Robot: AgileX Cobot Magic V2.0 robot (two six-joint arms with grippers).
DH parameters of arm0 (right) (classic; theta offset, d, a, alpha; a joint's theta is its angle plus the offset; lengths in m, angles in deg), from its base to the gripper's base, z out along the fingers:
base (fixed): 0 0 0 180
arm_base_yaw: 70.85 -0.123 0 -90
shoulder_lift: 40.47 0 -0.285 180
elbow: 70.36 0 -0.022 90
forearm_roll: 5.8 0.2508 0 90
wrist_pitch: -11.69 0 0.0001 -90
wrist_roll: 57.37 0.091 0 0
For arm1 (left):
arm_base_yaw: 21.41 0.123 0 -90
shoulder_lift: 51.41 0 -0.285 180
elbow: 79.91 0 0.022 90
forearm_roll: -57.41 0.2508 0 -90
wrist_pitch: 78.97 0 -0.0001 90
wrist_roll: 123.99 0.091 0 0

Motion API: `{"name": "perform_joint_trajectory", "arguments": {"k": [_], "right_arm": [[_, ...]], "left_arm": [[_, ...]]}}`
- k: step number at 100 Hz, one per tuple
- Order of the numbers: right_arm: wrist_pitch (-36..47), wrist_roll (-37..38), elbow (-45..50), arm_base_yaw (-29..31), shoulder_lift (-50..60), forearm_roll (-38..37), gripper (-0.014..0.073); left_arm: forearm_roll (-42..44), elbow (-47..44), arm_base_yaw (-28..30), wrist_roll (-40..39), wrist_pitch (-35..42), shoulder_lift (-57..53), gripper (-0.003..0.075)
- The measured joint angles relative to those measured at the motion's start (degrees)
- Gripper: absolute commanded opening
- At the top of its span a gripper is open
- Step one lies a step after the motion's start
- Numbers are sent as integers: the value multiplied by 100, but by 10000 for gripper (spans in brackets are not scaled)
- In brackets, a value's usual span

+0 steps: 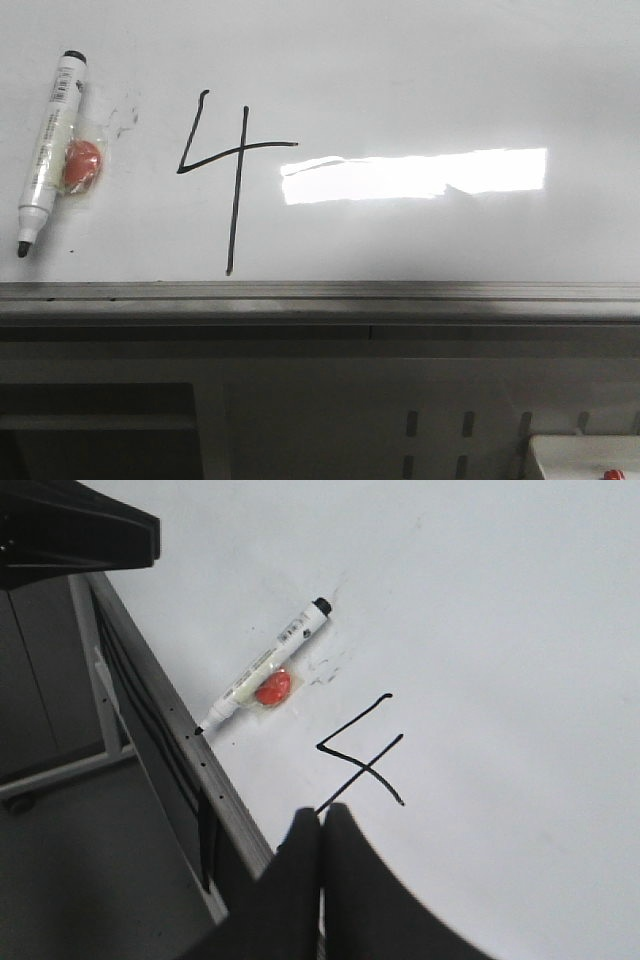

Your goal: Write number 4 on whiteboard

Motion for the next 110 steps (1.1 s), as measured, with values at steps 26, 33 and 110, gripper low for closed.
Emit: {"name": "perform_joint_trajectory", "arguments": {"k": [26,33,110], "right_arm": [[532,9,1771,0,1814,22,-64],[532,9,2063,0,2141,22,-64],[507,9,2438,0,2649,34,-64]], "left_arm": [[289,-33,0,0,-1668,-1006,-20],[116,-33,0,0,-1814,-1158,-20],[-78,-43,31,0,-1850,-1264,-20]]}}
